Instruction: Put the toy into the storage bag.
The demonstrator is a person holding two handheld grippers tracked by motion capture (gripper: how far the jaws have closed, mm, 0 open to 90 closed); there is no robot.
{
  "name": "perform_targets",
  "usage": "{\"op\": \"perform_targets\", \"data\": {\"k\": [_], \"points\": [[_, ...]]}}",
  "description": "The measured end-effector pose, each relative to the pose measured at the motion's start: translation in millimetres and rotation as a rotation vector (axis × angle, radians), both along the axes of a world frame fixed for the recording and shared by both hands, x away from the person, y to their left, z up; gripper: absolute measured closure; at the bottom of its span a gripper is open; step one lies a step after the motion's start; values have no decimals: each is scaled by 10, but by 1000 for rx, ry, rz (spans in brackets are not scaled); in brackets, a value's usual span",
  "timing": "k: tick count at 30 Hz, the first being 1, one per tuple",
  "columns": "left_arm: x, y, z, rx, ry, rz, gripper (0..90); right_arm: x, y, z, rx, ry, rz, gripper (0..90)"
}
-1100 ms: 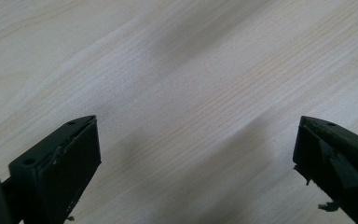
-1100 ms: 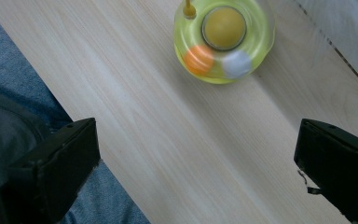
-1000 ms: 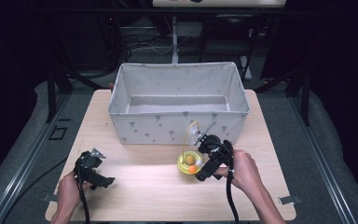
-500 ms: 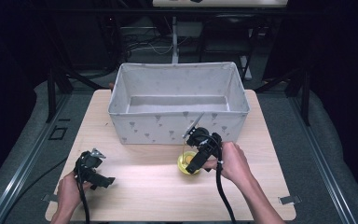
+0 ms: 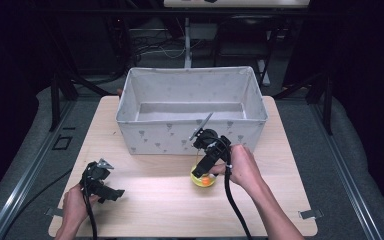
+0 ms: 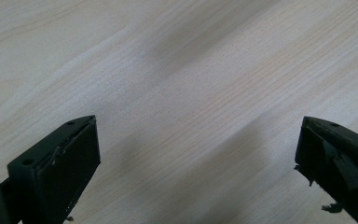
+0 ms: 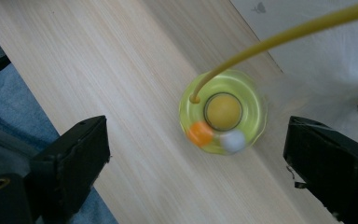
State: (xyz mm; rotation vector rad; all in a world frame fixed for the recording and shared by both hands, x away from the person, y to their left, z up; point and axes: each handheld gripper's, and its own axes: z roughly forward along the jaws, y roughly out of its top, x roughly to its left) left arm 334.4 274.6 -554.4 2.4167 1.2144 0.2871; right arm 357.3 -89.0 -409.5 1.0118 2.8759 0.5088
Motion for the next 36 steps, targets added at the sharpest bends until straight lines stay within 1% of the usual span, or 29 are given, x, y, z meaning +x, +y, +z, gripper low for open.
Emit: {"op": "perform_targets", "data": {"k": [1,2,3,4,5,7,9,11,13,14,15,16,17,18,20,21,24,29,33,36], "points": [[0,1,0,-1,0,0,0,25,9,0,5,-4,-4,114],[2,2,0,-2,5,-2,0,25,9,0,5,-4,-4,114],[3,2,-1,-3,4,-3,0,38,13,5,9,-7,-6,143],[4,2,-1,-2,5,-3,0,65,29,7,16,-7,-8,190],[5,0,-2,-2,6,-4,0,65,29,7,16,-7,-8,190],[5,-6,-9,-3,9,-2,0,86,51,19,15,-3,-2,321],[5,-10,-15,-7,15,-5,0,104,80,28,9,-9,-8,416],[6,-11,-17,-8,18,-7,0,130,143,54,-17,-10,1,459],[7,-8,-18,-10,19,-6,0,138,156,55,-18,-16,3,469],[8,-5,-18,-11,19,-5,0,146,170,70,-18,-21,0,505],[10,-3,-19,-12,20,-5,0,162,184,85,-31,-20,1,544],[9,-3,-21,-13,19,-3,0,171,193,91,-35,-32,-11,604],[9,-2,-22,-16,21,-2,1,189,205,105,-51,-35,-13,627],[10,-3,-25,-20,24,-1,1,189,205,105,-51,-35,-13,627],[12,-2,-25,-24,31,-4,2,202,220,112,-53,-37,-15,674],[11,-4,-27,-23,27,-3,3,206,225,115,-57,-41,-13,693],[13,-4,-23,-21,27,-7,4,218,228,121,-49,-35,-11,779],[14,-1,-20,-26,28,-9,5,226,222,134,-29,-21,-4,859],[9,-11,-17,-24,21,-7,5,216,228,142,-27,-13,6,876],[12,-11,-19,-23,20,-11,5,206,209,141,-10,-14,-3,878]]}}
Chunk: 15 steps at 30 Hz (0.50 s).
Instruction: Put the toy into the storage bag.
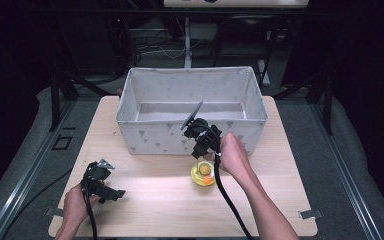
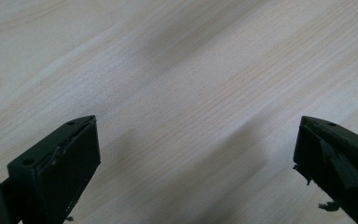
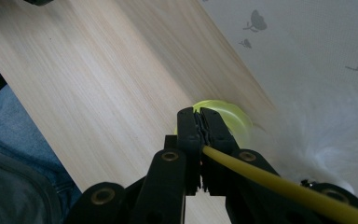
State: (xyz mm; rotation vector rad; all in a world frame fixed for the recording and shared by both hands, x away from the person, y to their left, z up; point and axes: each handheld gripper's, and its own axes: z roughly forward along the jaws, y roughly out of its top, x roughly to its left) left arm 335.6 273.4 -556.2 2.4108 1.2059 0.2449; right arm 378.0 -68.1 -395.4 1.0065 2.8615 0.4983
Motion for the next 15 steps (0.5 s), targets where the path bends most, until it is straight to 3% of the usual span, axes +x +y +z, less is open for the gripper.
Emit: {"op": "perform_targets", "data": {"k": [7,15], "points": [[2,-1,5,5,2,-5,5,-26,-43,58,16,-7,3,879],[6,-6,4,3,4,-2,4,-63,-59,164,-4,-10,22,879]]}}
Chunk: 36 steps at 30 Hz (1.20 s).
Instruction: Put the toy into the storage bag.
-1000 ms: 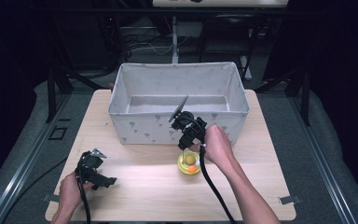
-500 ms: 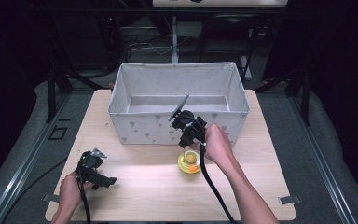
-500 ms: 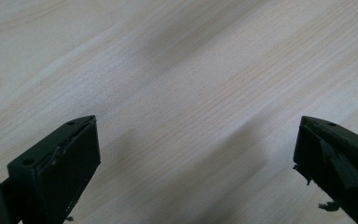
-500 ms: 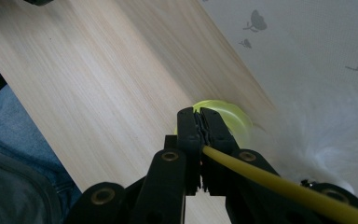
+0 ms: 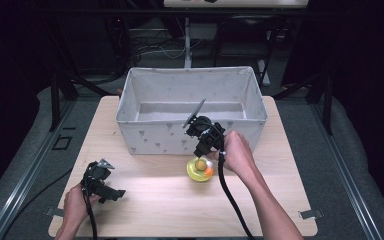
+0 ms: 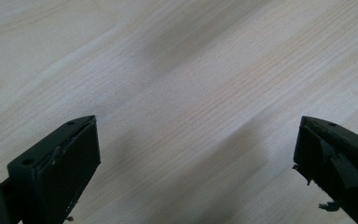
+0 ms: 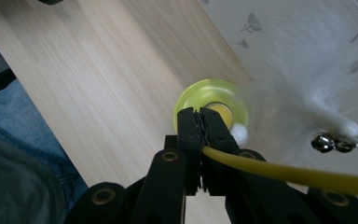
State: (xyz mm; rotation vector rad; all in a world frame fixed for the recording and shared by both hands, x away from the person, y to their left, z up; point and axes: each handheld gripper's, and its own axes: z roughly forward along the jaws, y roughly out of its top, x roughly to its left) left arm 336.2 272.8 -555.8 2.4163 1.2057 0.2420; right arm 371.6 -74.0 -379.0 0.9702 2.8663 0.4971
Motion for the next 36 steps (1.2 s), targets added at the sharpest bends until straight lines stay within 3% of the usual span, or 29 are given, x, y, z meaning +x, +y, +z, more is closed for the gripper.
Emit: {"op": "perform_targets", "data": {"k": [36], "points": [[10,-6,9,-6,0,-9,0,-91,-232,499,-14,-14,-13,877]]}}
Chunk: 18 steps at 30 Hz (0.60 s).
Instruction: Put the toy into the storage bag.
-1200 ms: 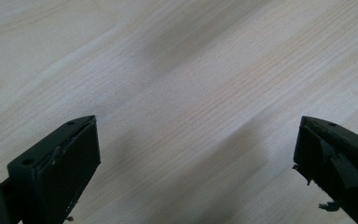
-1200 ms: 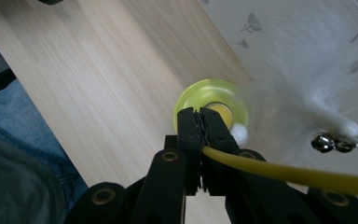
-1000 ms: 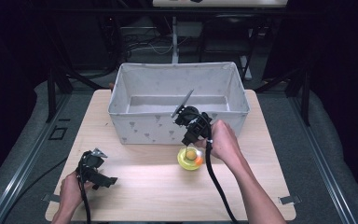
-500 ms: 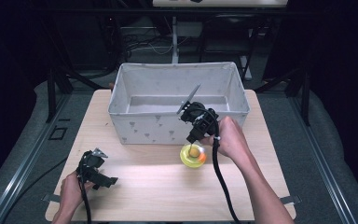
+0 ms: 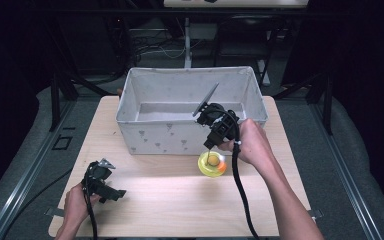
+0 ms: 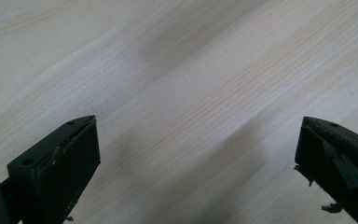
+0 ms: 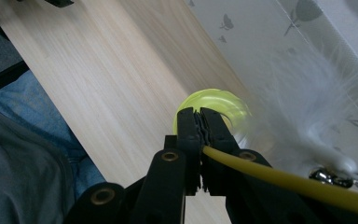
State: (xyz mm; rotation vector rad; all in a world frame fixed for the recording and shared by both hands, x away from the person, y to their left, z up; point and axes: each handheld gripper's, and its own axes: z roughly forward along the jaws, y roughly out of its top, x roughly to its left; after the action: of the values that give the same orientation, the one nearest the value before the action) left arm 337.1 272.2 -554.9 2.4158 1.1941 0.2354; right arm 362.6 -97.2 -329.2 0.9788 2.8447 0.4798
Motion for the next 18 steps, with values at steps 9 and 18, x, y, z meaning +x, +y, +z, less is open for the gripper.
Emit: {"op": "perform_targets", "data": {"k": [9,18], "points": [[4,-2,2,2,0,-2,0,-16,-56,94,-9,-3,-9,877],[4,-5,6,5,3,-3,0,-29,-80,218,-14,-16,-6,878]]}}
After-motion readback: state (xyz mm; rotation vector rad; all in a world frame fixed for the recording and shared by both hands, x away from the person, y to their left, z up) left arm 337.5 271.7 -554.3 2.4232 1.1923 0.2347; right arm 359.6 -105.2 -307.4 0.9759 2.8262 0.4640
